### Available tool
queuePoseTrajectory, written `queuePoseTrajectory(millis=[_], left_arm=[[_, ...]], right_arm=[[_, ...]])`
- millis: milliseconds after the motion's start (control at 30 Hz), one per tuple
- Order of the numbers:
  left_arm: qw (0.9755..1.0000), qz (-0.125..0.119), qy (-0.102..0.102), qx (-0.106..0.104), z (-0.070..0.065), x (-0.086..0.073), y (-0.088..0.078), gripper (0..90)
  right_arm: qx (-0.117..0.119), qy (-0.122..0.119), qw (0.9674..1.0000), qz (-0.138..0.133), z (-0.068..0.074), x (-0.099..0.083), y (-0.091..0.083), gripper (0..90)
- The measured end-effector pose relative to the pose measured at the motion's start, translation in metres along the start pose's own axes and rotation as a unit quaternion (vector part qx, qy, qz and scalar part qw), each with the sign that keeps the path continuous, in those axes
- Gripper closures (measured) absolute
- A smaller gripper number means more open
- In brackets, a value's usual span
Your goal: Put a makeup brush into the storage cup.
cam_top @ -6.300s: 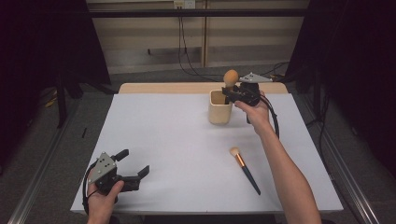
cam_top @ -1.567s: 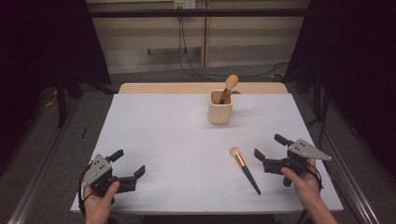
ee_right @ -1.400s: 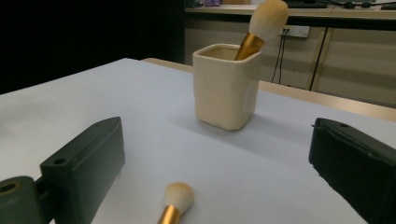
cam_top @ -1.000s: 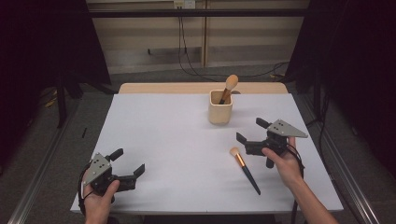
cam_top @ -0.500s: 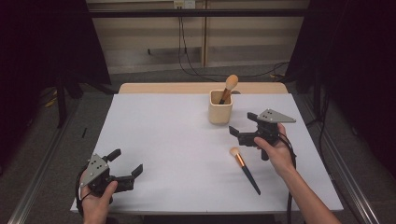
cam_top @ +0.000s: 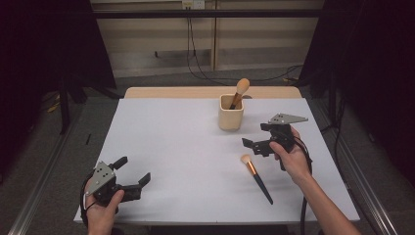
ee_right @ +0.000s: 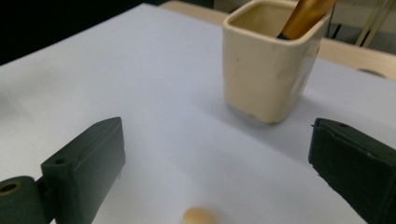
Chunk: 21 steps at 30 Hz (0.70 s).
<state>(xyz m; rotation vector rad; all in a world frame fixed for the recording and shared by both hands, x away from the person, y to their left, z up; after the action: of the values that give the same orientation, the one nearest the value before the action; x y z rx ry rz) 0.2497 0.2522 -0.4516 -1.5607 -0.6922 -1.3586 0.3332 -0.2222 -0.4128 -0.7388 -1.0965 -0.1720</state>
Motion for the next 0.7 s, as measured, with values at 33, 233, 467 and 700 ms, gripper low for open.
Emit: queuePoseTrajectory(millis=[33,233,467,700], left_arm=[[1.0000,0.000,0.000,0.001,0.0000,0.0000,0.0001,2.8],[1.0000,0.000,-0.001,0.001,-0.0002,-0.0001,0.0002,2.8],[1.0000,0.001,0.003,-0.001,-0.0011,0.0001,0.0012,2.8],[1.0000,0.002,0.003,0.001,-0.0008,-0.0001,0.0012,2.8]], right_arm=[[0.004,0.001,0.9999,0.011,-0.0006,0.0005,-0.0005,3.3],[0.021,0.018,0.9962,0.083,-0.0035,0.0016,0.0001,4.2],[0.021,0.046,0.9875,0.149,-0.0057,0.0011,0.0037,4.8],[0.013,0.056,0.9741,0.219,-0.0052,0.0014,0.0066,6.5]])
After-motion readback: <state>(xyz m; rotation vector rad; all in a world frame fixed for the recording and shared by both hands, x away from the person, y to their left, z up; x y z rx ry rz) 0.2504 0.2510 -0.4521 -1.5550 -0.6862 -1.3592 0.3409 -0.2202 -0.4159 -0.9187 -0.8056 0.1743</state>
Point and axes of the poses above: each handheld gripper's, and its own axes: y roughly forward along the jaws, x roughly out of its top, z roughly to its left, the point moved 1 cm from there along y, roughly forward along the jaws, and after that the axes turned 14 degrees about x, right-handed, at the moved point
